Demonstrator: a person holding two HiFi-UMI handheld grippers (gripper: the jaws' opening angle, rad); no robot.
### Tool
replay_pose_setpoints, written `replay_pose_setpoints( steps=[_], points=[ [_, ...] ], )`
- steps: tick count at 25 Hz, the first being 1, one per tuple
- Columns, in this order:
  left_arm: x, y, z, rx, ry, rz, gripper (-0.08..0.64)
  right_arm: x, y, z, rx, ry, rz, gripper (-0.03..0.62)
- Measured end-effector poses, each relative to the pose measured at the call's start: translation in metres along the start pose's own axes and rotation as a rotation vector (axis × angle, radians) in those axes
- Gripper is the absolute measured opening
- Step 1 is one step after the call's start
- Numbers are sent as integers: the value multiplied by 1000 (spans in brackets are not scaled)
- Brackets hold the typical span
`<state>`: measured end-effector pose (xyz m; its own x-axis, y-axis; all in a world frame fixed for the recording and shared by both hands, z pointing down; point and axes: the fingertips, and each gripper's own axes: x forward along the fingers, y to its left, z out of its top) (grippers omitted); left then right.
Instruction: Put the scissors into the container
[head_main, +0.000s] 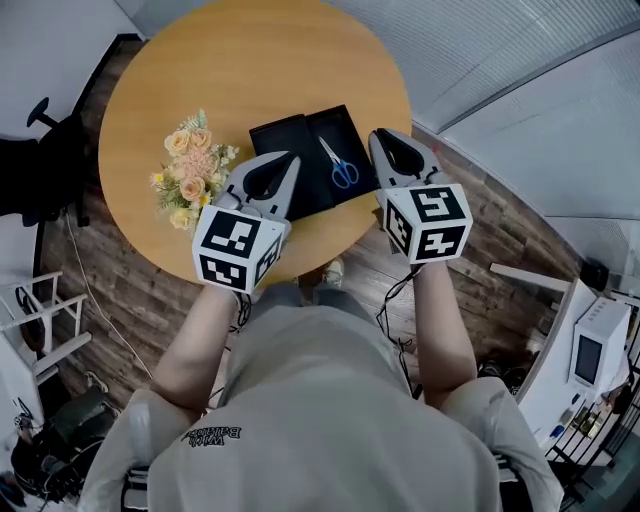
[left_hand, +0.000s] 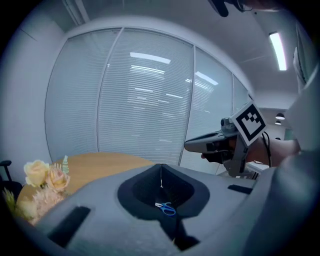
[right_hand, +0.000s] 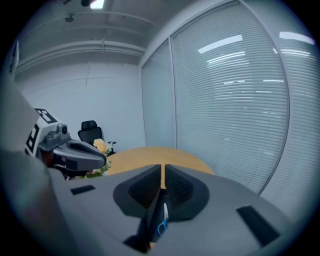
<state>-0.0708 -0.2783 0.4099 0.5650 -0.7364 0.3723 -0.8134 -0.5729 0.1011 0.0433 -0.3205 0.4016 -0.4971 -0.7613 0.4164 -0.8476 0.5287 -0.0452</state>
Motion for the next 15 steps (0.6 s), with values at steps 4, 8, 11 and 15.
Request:
replay_pose_setpoints(
  steps=[4, 8, 11, 15],
  points=[
    [-16, -7, 32, 64, -53, -1, 21, -25, 13, 31, 7, -68, 47, 43],
    [-36, -18, 67, 111, -126, 3, 21, -51, 26, 54, -24, -133, 63, 43],
    [-49, -29, 83, 159, -164, 15, 21, -74, 34, 67, -49, -176, 67, 43],
    [-64, -43, 95, 196, -195, 22, 21, -100, 40, 79, -97, -219, 67, 43]
  ],
)
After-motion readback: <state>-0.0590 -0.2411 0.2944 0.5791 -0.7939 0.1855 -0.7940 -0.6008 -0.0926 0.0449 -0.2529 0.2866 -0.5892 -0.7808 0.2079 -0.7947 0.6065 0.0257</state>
